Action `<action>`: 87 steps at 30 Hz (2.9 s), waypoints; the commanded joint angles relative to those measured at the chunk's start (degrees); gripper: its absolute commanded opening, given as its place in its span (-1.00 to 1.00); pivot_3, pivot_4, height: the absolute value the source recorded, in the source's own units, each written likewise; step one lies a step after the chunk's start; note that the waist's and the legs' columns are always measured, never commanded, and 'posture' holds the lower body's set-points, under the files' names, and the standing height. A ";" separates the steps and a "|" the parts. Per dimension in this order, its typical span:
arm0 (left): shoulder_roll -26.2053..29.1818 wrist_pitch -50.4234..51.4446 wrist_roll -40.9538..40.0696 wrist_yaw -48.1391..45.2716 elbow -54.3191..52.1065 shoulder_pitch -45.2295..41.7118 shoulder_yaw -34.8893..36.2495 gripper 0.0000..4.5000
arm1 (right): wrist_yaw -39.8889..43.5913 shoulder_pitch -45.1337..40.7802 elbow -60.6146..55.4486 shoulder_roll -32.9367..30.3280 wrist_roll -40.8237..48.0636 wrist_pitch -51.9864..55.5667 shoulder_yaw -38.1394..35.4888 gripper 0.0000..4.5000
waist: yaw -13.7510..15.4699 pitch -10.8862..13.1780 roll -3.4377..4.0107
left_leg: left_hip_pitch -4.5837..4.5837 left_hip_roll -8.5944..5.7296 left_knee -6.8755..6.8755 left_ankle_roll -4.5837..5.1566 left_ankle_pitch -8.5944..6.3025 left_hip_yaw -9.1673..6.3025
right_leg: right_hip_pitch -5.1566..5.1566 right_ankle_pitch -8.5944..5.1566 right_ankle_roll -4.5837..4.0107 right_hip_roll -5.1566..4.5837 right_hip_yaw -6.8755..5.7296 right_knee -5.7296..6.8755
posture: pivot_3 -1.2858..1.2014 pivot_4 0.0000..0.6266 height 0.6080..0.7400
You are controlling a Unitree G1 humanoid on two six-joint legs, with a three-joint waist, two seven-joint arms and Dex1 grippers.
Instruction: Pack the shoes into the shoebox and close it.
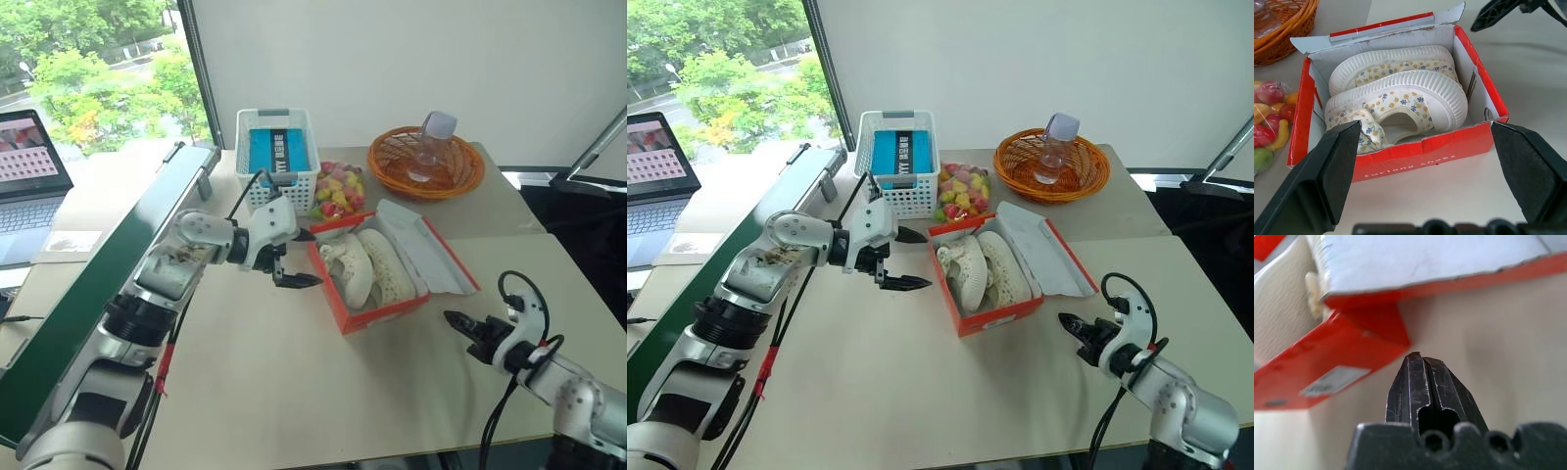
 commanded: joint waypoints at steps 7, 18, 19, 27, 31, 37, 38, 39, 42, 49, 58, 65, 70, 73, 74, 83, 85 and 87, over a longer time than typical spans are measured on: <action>4.01 5.07 -1.91 0.14 -6.68 -0.28 4.38 1.00 | 5.53 -9.02 33.52 -1.84 1.32 -24.61 -2.20 -0.98 | -0.88 0.01 -0.19 | 0.35 0.00 0.01 0.00 0.00 -0.03 | 0.47 0.03 0.06 0.02 -0.01 -0.13 | 0.03 -0.52 1.00; 7.81 7.14 -3.71 -1.63 -7.91 1.89 5.65 1.00 | 9.50 -12.95 45.71 -2.71 10.10 -39.54 -8.18 -0.98 | -1.08 -0.27 -0.80 | 0.90 0.02 -0.05 -0.02 -0.02 -0.02 | 1.03 -0.16 -0.25 -0.05 0.02 -0.31 | 0.03 -0.52 1.00; 7.98 7.08 -3.78 -1.54 -7.80 2.07 5.70 1.00 | 9.73 -12.89 44.49 -2.75 10.90 -39.51 -8.17 -0.98 | -1.03 -0.25 -0.78 | 0.87 0.01 -0.05 -0.01 -0.02 -0.02 | 1.01 -0.16 -0.25 -0.06 0.03 -0.31 | 0.03 -0.52 1.00; 9.13 6.79 -3.33 -1.53 -8.70 4.39 5.19 1.00 | 1.81 -16.91 25.93 -3.32 23.23 -29.98 -10.05 -0.98 | -1.35 0.19 0.04 | 0.65 0.01 -0.16 0.00 -0.01 0.04 | 0.65 -0.15 -0.23 -0.02 0.13 -0.14 | 0.03 -0.52 1.00; 8.97 6.62 -3.27 -1.32 -8.51 4.52 5.30 1.00 | -1.04 -19.00 19.33 -4.05 25.98 -26.61 -8.05 -0.98 | -1.27 0.23 0.10 | 0.68 0.03 -0.18 0.00 -0.01 -0.01 | 0.65 -0.03 0.00 0.05 0.11 -0.07 | 0.03 -0.52 1.00; 8.94 6.40 -3.12 -0.22 -8.65 5.36 5.91 1.00 | -3.03 -21.08 7.28 -4.70 29.43 -18.44 0.10 -0.98 | -1.27 0.25 0.12 | 0.62 0.02 -0.18 0.00 -0.01 0.00 | 0.61 -0.08 -0.03 0.02 0.11 -0.10 | 0.03 -0.52 1.00; 8.90 6.39 -3.06 0.08 -8.67 5.41 6.00 1.00 | -3.29 -21.36 6.12 -4.51 30.31 -17.36 1.02 -0.98 | -1.26 0.25 0.13 | 0.62 0.02 -0.19 0.00 -0.01 0.00 | 0.61 -0.08 -0.03 0.03 0.11 -0.09 | 0.03 -0.52 1.00; 8.87 6.44 -3.08 0.31 -8.69 5.44 6.07 1.00 | -3.48 -21.69 5.01 -4.36 30.69 -16.43 2.35 -0.98 | -1.22 0.25 0.13 | 0.62 0.03 -0.19 0.00 -0.01 -0.01 | 0.60 -0.08 -0.03 0.03 0.10 -0.09 | 0.03 -0.52 1.00; 9.02 6.41 -3.19 0.74 -8.88 5.75 6.27 1.00 | -3.79 -22.50 2.75 -4.07 30.94 -14.54 6.25 -0.98 | -1.15 0.26 0.13 | 0.60 0.03 -0.19 0.00 -0.01 -0.02 | 0.61 -0.08 -0.04 0.02 0.09 -0.10 | 0.03 -0.52 1.00; 9.53 6.92 -3.57 2.09 -10.23 6.82 7.05 1.00 | -2.85 -23.54 2.68 -4.26 28.30 -12.73 13.83 -0.98 | -1.03 0.26 0.12 | 0.54 0.02 -0.19 0.01 -0.01 -0.01 | 0.58 -0.16 -0.18 0.01 0.07 -0.12 | 0.03 -0.52 1.00; 7.42 8.68 -4.27 5.87 -11.14 5.45 8.43 1.00 | -1.67 -29.55 11.11 -1.47 19.46 -12.78 24.92 -0.98 | -1.18 0.27 0.13 | 0.51 0.02 -0.19 0.01 -0.01 0.00 | 0.50 -0.09 -0.06 0.03 0.08 -0.09 | 0.03 -0.52 1.00; 8.03 9.39 -4.20 6.41 -12.14 6.27 8.19 1.00 | 2.76 -34.19 18.06 0.69 7.29 -14.56 38.40 -0.98 | -1.20 0.28 0.13 | 0.49 0.03 -0.19 0.01 -0.01 -0.02 | 0.47 -0.03 0.04 0.06 0.06 -0.07 | 0.03 -0.52 1.00; 8.51 9.73 -4.22 6.94 -13.09 7.24 8.83 1.00 | 7.55 -34.23 18.07 -2.26 -1.78 -15.58 48.11 -0.98 | -1.02 0.27 0.12 | 0.44 0.01 -0.18 0.01 -0.01 -0.01 | 0.46 -0.04 0.03 0.03 0.05 -0.09 | 0.03 -0.52 1.00; 8.47 10.26 -4.77 7.68 -13.99 7.94 9.50 1.00 | 9.76 -34.21 18.05 -4.34 -7.57 -17.00 53.87 -0.98 | -1.06 0.27 0.12 | 0.47 0.02 -0.17 0.00 -0.01 -0.01 | 0.46 -0.05 0.02 0.03 0.04 -0.07 | 0.03 -0.52 1.00; 8.48 10.42 -4.95 7.82 -14.25 8.07 9.59 1.00 | 10.25 -34.19 18.18 -4.65 -8.88 -17.61 54.82 -0.98 | -1.06 0.27 0.12 | 0.49 0.02 -0.17 0.00 -0.01 0.00 | 0.46 -0.07 0.01 0.03 0.04 -0.04 | 0.03 -0.52 1.00; 8.20 11.65 -5.32 8.90 -15.51 7.85 9.01 1.00 | 12.35 -33.83 16.88 -4.19 -9.70 -18.50 50.62 -0.98 | -1.03 0.26 0.10 | 0.63 0.03 -0.17 0.00 -0.01 -0.01 | 0.59 -0.09 -0.01 0.04 0.04 -0.01 | 0.03 -0.52 1.00; 7.97 11.74 -5.42 8.93 -15.16 7.74 8.96 1.00 | 12.91 -33.81 13.30 -5.05 -7.16 -17.21 46.80 -0.98 | -0.96 0.26 0.10 | 0.62 0.03 -0.17 0.00 -0.01 -0.01 | 0.58 -0.09 0.00 0.04 0.04 -0.01 | 0.03 -0.52 1.00; 7.66 11.62 -5.42 8.99 -14.79 7.79 8.96 1.00 | 13.44 -33.60 10.05 -6.41 -5.40 -15.57 43.87 -0.98 | -0.81 0.27 0.09 | 0.54 0.02 -0.17 0.00 -0.01 -0.01 | 0.52 -0.08 -0.01 0.03 0.04 -0.01 | 0.03 -0.52 1.00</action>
